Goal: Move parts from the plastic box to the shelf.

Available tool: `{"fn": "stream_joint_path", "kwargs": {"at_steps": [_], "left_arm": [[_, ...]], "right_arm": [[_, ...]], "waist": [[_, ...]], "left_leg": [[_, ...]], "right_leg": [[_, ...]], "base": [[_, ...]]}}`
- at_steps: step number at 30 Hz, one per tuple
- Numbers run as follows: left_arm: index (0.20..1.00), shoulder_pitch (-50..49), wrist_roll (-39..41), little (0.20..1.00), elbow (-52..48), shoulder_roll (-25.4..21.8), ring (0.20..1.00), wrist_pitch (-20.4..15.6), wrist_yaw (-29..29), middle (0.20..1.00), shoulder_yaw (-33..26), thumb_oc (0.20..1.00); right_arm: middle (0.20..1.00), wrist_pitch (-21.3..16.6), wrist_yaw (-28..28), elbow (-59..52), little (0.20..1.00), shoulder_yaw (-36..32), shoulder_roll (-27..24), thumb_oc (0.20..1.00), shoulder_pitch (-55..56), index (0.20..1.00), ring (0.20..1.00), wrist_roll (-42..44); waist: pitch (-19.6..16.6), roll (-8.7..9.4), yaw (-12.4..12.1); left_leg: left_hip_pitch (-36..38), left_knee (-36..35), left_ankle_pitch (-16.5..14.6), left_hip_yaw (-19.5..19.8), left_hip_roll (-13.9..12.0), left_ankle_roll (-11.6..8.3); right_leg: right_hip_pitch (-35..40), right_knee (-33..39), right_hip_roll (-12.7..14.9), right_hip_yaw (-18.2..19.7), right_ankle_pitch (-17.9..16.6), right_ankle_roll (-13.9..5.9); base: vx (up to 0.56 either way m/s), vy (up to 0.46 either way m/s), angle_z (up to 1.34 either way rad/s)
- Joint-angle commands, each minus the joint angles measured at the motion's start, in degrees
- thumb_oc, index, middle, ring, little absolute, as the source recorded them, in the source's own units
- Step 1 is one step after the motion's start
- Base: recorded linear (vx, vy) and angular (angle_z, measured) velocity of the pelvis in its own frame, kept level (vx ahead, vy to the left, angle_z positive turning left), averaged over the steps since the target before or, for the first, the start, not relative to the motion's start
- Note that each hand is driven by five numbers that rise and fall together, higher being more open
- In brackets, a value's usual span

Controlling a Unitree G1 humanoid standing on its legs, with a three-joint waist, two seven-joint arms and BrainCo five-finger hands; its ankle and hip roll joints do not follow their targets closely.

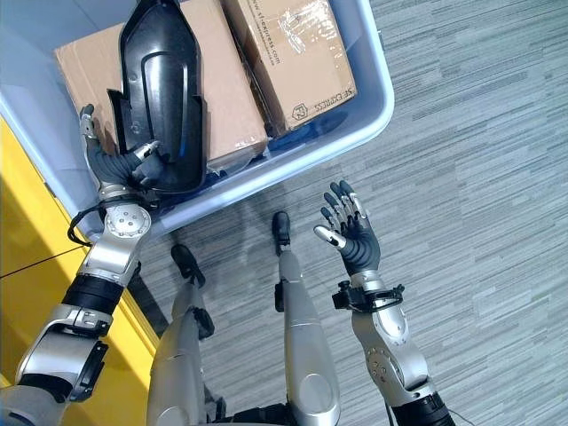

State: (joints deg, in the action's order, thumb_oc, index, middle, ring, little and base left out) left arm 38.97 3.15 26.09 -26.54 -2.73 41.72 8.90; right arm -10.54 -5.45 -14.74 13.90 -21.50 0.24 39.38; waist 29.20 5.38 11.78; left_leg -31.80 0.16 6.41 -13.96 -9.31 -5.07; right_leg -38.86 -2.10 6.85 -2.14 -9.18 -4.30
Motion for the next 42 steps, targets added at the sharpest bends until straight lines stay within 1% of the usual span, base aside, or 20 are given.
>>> {"fn": "stream_joint_path", "kwargs": {"at_steps": [1, 8, 10, 11, 12, 17, 21, 29, 34, 38, 39, 40, 41, 42], "left_arm": [[1.0, 3.6, 0.2, 1.0, 3.3, -4.1, 1.0, -0.8, -0.5, 1.0, -0.6, 1.0], [1.0, 6.9, 1.3, 1.0, 8.2, -5.9, 1.0, 0.4, -2.3, 1.0, 1.9, 1.0], [0.573, 7.7, 1.3, 0.573, 9.2, -6.7, 0.573, 0.5, -3.1, 0.573, 3.0, 0.573], [0.423, 8.7, 0.7, 0.423, 11.1, -7.6, 0.423, 1.2, -3.8, 0.423, 4.0, 0.423], [0.2, 9.1, 1.0, 0.2, 12.0, -7.8, 0.2, 1.2, -4.2, 0.2, 4.3, 0.2], [0.2, 10.5, 1.5, 0.2, 13.6, -8.1, 0.2, 1.4, -5.1, 0.2, 5.5, 0.2], [0.2, 11.1, 1.7, 0.2, 14.6, -7.5, 0.2, 1.5, -6.0, 0.2, 6.3, 0.2], [0.2, 12.8, 0.4, 0.2, 16.3, -6.4, 0.2, 1.8, -7.3, 0.2, 8.3, 0.2], [0.2, 13.1, 0.4, 0.2, 16.9, -5.9, 0.2, 1.9, -7.9, 0.2, 8.3, 0.2], [0.2, 11.6, 0.5, 0.2, 15.5, -5.4, 0.2, 1.7, -8.1, 0.2, 7.5, 0.2], [0.2, 8.7, 0.7, 0.2, 11.4, -5.3, 0.2, 1.3, -8.2, 0.2, 6.1, 0.2], [0.2, 8.7, 0.7, 0.2, 11.4, -5.3, 0.2, 1.3, -8.2, 0.2, 6.1, 0.2], [0.2, 5.3, 1.2, 0.2, 7.4, -5.0, 0.2, 0.4, -8.1, 0.2, 4.4, 0.2], [0.2, 3.8, 1.1, 0.2, 5.9, -4.9, 0.2, 0.4, -8.2, 0.2, 3.6, 0.2]], "right_arm": [[1.0, -3.2, 0.0, -5.0, 1.0, -1.9, -2.8, 1.0, 1.9, 1.0, 1.0, 1.8], [1.0, -3.3, 0.2, -5.2, 1.0, -2.1, -3.8, 1.0, 2.1, 1.0, 1.0, 2.6], [1.0, -3.1, 0.3, -5.2, 1.0, -2.1, -3.9, 1.0, 2.1, 1.0, 1.0, 2.7], [1.0, -3.0, 0.5, -5.2, 1.0, -1.8, -4.0, 1.0, 2.1, 1.0, 1.0, 2.9], [1.0, -3.0, 0.6, -5.1, 1.0, -1.8, -4.1, 1.0, 2.0, 1.0, 1.0, 3.1], [1.0, -3.1, 0.7, -5.0, 1.0, -1.5, -4.1, 1.0, 1.8, 1.0, 1.0, 3.5], [1.0, -3.3, 0.8, -5.0, 1.0, -1.9, -4.0, 1.0, 2.2, 1.0, 1.0, 3.6], [1.0, -3.3, 1.4, -5.1, 1.0, -2.3, -3.9, 1.0, 3.4, 1.0, 1.0, 3.7], [1.0, -3.7, 1.6, -4.9, 1.0, -3.0, -3.8, 1.0, 3.7, 1.0, 1.0, 3.6], [1.0, -3.7, 1.6, -4.6, 1.0, -3.3, -3.6, 1.0, 3.8, 1.0, 1.0, 3.8], [1.0, -3.4, 1.5, -4.3, 1.0, -3.5, -3.4, 1.0, 3.8, 1.0, 1.0, 3.7], [1.0, -3.4, 1.5, -4.3, 1.0, -3.5, -3.4, 1.0, 3.8, 1.0, 1.0, 3.7], [1.0, -3.1, 1.5, -4.2, 1.0, -3.8, -3.0, 1.0, 3.9, 1.0, 1.0, 3.7], [1.0, -3.0, 1.4, -4.0, 1.0, -3.8, -3.0, 1.0, 4.0, 1.0, 1.0, 3.5]], "waist": [[0.1, 1.14, 1.4], [0.5, 0.99, 2.1], [0.5, 0.9, 2.2], [0.5, 0.87, 2.3], [0.6, 0.89, 2.4], [0.6, 0.91, 2.8], [0.6, 0.91, 3.0], [0.6, 0.52, 3.2], [0.5, 0.22, 3.2], [0.3, -0.06, 2.9], [-0.2, -0.44, 2.3], [-0.2, -0.44, 2.3], [-0.4, -0.78, 1.7], [-0.5, -0.82, 1.5]], "left_leg": [[-0.2, 7.9, -6.5, 5.7, -2.1, -1.55], [-3.0, 10.6, -7.6, 6.2, -2.1, -1.34], [-3.6, 11.1, -7.8, 6.2, -2.1, -1.25], [-4.3, 11.7, -8.0, 6.2, -2.2, -1.16], [-4.6, 11.9, -8.1, 6.2, -2.2, -1.08], [-5.6, 12.4, -8.5, 6.2, -2.4, -0.86], [-6.3, 13.3, -8.8, 6.1, -2.5, -0.76], [-6.1, 13.5, -9.1, 6.2, -2.3, -0.73], [-5.8, 13.6, -9.1, 6.6, -2.0, -0.68], [-5.3, 13.8, -9.1, 7.0, -1.8, -0.73], [-4.2, 13.1, -9.0, 7.2, -1.5, -0.8], [-4.1, 13.1, -9.0, 7.2, -1.5, -0.8], [-2.9, 12.4, -8.7, 7.2, -1.3, -0.92], [-2.4, 12.2, -8.6, 7.2, -1.3, -0.94]], "right_leg": [[-0.2, -6.8, 1.6, 1.9, 7.0, -4.56], [-3.2, -8.9, 0.9, 2.4, 7.5, -4.35], [-3.9, -9.3, 0.7, 2.7, 7.7, -4.27], [-4.8, -9.8, 0.6, 2.8, 7.7, -4.23], [-5.2, -10.0, 0.5, 2.9, 7.7, -4.21], [-6.5, -10.6, 0.2, 3.2, 7.8, -4.13], [-7.2, -11.1, 0.1, 3.4, 8.0, -4.05], [-7.1, -11.5, 0.0, 3.5, 8.2, -3.97], [-6.5, -11.5, 0.0, 3.1, 8.2, -3.97], [-5.5, -11.7, 0.2, 2.9, 8.4, -3.94], [-4.0, -11.4, 0.5, 2.5, 8.5, -3.92], [-4.0, -11.4, 0.5, 2.5, 8.5, -3.92], [-2.8, -11.2, 0.8, 2.2, 8.5, -3.91], [-2.2, -11.1, 0.9, 2.1, 8.6, -3.91]], "base": [[0.0, 0.0, 0.0], [0.0, -0.017, -0.04], [0.0, 0.0, 0.0], [0.0, -0.008, -0.03], [0.0, 0.0, 0.0], [0.0, 0.0, 0.0], [0.0, 0.0, 0.0], [0.0, 0.0, 0.0], [0.0, 0.0, 0.0], [0.0, 0.003, 0.03], [-0.01, 0.011, 0.08], [-0.02, 0.025, 0.05], [0.0, 0.0, 0.0], [0.0, 0.0, 0.0]]}}
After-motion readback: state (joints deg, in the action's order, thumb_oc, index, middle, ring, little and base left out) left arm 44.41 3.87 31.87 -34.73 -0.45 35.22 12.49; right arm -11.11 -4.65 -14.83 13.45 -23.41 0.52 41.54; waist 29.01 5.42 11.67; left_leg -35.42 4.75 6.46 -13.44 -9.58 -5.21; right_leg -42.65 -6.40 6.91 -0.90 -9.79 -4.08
